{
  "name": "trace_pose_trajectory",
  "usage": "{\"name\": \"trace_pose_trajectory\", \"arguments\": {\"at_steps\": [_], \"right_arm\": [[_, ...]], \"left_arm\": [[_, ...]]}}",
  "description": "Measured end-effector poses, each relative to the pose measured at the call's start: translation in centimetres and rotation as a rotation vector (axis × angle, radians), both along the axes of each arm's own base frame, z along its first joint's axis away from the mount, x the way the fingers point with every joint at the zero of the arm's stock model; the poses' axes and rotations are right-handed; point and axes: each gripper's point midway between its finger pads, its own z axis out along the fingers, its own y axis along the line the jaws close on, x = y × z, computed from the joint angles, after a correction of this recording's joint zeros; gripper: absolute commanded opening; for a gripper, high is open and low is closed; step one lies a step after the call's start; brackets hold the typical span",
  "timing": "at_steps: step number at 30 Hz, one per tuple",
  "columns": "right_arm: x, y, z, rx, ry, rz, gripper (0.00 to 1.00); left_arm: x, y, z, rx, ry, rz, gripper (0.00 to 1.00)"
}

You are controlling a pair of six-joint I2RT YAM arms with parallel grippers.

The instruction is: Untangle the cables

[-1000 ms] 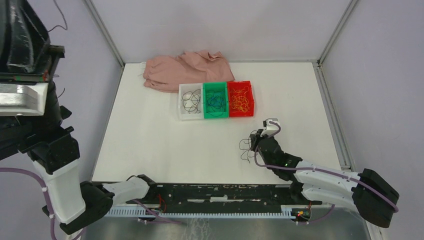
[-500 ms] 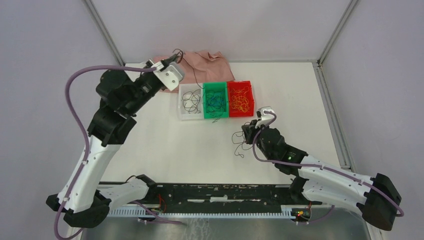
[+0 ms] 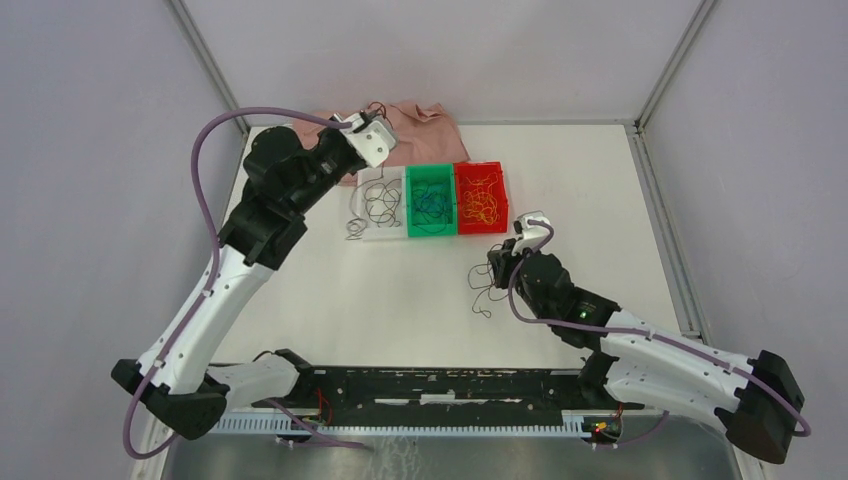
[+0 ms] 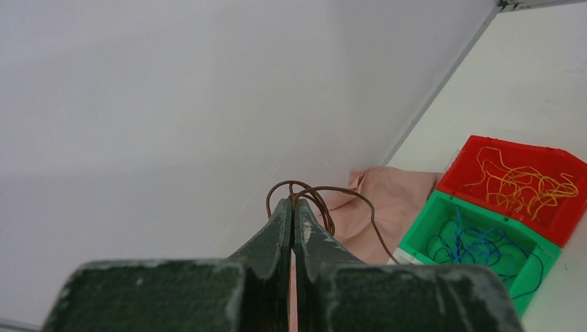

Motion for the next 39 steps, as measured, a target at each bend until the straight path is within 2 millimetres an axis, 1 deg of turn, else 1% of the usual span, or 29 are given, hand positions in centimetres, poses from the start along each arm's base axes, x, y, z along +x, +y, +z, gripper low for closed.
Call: {"name": "trace_pose_trajectory", "arguments": {"at_steps": [6, 11, 15, 18, 20, 26, 28, 29, 31, 32, 34, 35, 38, 39], "right_arm": [[-0.2, -0.4, 0.1, -0.003, 0.0, -0.006, 0.02], [-0.4, -0.9, 0.7, 0.006, -0.008, -0.012, 0.01], [-0.6, -1.4, 1.1, 0.011, -0.015, -0.022, 0.0], [-0.8, -1.9, 1.4, 0.013, -0.021, -0.032, 0.0], [-0.9, -2.3, 1.5, 0.011, -0.022, -0.039, 0.0], [-1.3, -3.4, 2.1, 0.018, -0.036, -0.063, 0.0], [-1.3, -3.8, 2.2, 0.017, -0.039, -0.073, 0.0], [-1.4, -3.9, 2.2, 0.016, -0.039, -0.076, 0.0], [-1.5, -4.1, 2.1, 0.015, -0.039, -0.081, 0.0], [-1.5, -4.2, 1.9, 0.012, -0.035, -0.082, 0.0], [-1.5, -4.2, 1.5, 0.003, -0.027, -0.083, 0.0], [-1.5, -4.2, 1.3, -0.001, -0.023, -0.083, 0.0], [-1.5, -4.1, 0.9, -0.011, -0.014, -0.083, 0.0], [-1.5, -4.1, 0.8, -0.011, -0.01, -0.084, 0.0]], "left_arm": [[2.4, -0.3, -0.5, -0.009, -0.002, 0.044, 0.03], [4.7, 1.9, -1.4, -0.002, 0.008, 0.121, 0.03], [7.0, 4.3, -2.5, 0.007, 0.024, 0.191, 0.03], [8.6, 5.6, -4.1, 0.021, 0.052, 0.226, 0.03], [9.8, 6.0, -5.4, 0.033, 0.076, 0.242, 0.03], [12.3, 4.9, -10.1, 0.077, 0.171, 0.224, 0.03], [12.9, 4.7, -11.1, 0.085, 0.192, 0.222, 0.03], [13.2, 4.5, -11.2, 0.081, 0.198, 0.221, 0.03], [13.8, 4.2, -10.6, 0.056, 0.204, 0.218, 0.03], [14.1, 4.0, -9.7, 0.031, 0.198, 0.216, 0.03], [14.5, 3.7, -7.2, -0.021, 0.17, 0.212, 0.03], [14.7, 3.5, -5.6, -0.05, 0.15, 0.205, 0.03], [14.5, 3.1, 0.4, -0.148, 0.054, 0.181, 0.03], [14.3, 3.1, 1.8, -0.167, 0.03, 0.177, 0.03]]}}
